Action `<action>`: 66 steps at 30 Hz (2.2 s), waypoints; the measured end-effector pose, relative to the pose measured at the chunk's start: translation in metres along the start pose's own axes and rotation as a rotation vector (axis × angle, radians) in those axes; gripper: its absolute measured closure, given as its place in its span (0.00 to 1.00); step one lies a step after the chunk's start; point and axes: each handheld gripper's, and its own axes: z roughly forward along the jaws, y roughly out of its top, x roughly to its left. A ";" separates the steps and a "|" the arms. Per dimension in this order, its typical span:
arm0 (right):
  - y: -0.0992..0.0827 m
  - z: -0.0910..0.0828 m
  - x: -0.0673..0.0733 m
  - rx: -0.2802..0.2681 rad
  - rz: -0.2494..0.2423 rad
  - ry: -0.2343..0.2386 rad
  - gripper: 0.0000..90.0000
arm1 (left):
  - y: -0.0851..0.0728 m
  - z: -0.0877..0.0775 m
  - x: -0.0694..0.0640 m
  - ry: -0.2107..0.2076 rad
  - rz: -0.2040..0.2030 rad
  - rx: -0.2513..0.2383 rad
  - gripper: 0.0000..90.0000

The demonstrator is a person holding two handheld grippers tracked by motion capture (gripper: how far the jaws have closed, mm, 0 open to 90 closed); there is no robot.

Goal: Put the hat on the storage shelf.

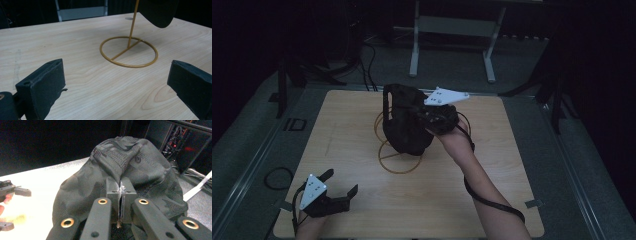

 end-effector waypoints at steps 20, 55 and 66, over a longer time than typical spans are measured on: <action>-0.005 0.019 0.003 0.029 0.047 0.053 0.75 | -0.001 -0.001 0.001 -0.003 -0.003 -0.009 0.02; -0.011 -0.001 -0.005 0.008 0.071 0.097 0.17 | -0.002 -0.001 -0.001 -0.010 -0.007 -0.018 0.02; -0.029 -0.015 -0.007 0.009 0.036 0.083 0.14 | -0.002 0.000 -0.003 -0.021 -0.006 -0.016 0.02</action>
